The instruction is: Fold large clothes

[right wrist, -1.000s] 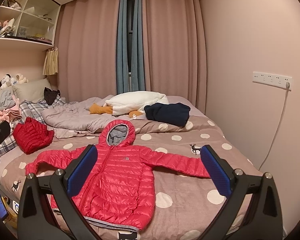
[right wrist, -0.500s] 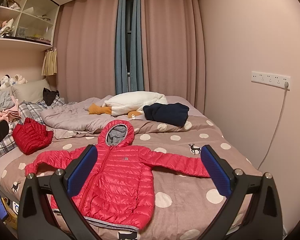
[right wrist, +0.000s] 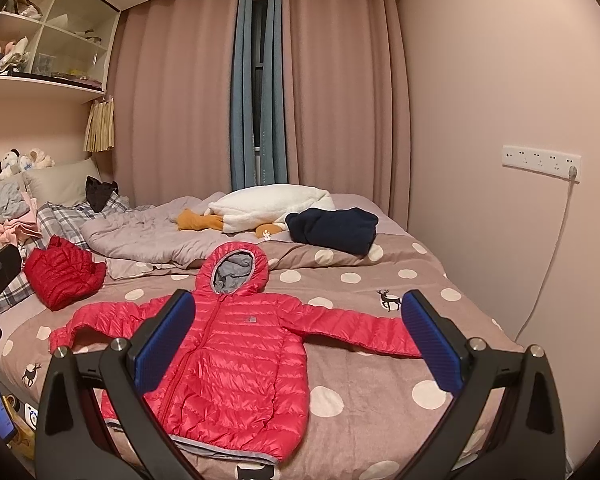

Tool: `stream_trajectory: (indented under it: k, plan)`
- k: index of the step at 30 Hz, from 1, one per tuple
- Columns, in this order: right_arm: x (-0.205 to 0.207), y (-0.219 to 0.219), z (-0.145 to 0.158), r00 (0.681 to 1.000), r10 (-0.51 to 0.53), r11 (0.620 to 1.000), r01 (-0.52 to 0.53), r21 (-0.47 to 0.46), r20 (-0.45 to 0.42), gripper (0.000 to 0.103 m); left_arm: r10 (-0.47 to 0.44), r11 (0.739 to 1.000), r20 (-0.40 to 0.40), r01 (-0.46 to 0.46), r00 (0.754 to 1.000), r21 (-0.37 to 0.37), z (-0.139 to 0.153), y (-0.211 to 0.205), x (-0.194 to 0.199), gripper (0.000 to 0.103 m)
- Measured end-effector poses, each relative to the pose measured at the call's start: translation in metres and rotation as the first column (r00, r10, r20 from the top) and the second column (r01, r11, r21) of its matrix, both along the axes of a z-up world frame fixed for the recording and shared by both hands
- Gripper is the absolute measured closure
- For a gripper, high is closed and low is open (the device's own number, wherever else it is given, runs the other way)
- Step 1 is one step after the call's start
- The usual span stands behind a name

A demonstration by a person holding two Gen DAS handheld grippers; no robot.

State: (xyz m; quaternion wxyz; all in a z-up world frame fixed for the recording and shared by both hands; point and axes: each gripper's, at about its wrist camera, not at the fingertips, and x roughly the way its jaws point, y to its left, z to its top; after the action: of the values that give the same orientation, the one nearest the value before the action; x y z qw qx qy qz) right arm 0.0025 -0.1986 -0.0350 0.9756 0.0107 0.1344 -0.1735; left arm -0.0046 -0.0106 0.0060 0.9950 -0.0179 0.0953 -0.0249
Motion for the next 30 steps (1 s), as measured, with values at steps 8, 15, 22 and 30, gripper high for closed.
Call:
stream_trajectory:
  k: [8,15,22,30]
  plan:
    - [0.0015,-0.0003,-0.0004,1.0,-0.002,1.0,0.002,0.002,0.0,0.0,-0.001,1.0,0.003,0.001,1.0,0.002,0.0002,0.0002,-0.0001,0.001]
    - [0.0041,-0.0004,-0.0041,1.0,-0.005,1.0,0.005,0.003,-0.01,0.0,-0.011,1.0,0.001,0.011,1.0,0.023,-0.0014,-0.0022,0.0012,0.001]
    - [0.0049,-0.0021,-0.0054,1.0,-0.017,1.0,0.017,0.006,-0.017,0.0,-0.021,1.0,0.004,0.02,1.0,0.023,-0.0016,-0.0036,0.0009,0.001]
    - [0.0017,-0.0033,-0.0036,1.0,-0.025,1.0,0.025,0.011,-0.01,0.0,-0.012,1.0,0.016,0.012,1.0,0.019,-0.0014,-0.0035,0.0012,0.001]
